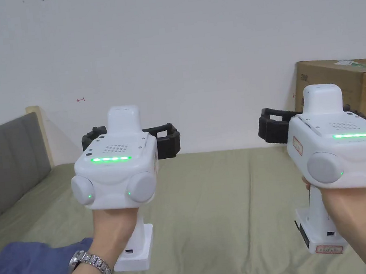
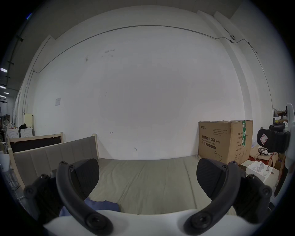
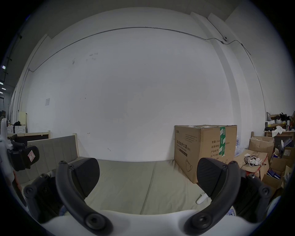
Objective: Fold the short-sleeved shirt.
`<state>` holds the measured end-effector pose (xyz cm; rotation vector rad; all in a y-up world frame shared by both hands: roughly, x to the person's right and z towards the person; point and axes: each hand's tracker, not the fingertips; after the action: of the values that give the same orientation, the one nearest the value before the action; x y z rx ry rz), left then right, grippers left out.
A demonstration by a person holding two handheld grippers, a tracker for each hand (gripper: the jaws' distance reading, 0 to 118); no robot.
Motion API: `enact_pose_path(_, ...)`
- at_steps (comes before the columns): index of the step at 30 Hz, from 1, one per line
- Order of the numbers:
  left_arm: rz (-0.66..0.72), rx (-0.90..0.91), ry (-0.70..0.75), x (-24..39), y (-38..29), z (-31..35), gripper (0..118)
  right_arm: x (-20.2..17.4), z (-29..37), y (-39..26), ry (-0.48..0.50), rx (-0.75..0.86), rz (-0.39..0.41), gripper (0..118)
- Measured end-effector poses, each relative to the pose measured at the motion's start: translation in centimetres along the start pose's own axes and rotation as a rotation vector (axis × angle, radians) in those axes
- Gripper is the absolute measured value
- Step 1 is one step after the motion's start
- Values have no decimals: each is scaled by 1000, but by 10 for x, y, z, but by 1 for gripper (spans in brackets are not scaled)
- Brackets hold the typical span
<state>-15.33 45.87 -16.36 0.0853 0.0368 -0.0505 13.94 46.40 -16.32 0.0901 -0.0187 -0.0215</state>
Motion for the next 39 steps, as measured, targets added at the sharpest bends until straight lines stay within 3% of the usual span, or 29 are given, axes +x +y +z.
enact_pose_path(36,26,-52,14,-1,-21,-4,118,-8,0,-17,7,-13,51,118)
enact_pose_path(38,25,-55,14,0,-23,-2,110,-8,1,-18,8,-6,50,115)
enact_pose_path(39,25,-52,15,0,-23,-1,97,-7,2,-18,28,-12,45,107)
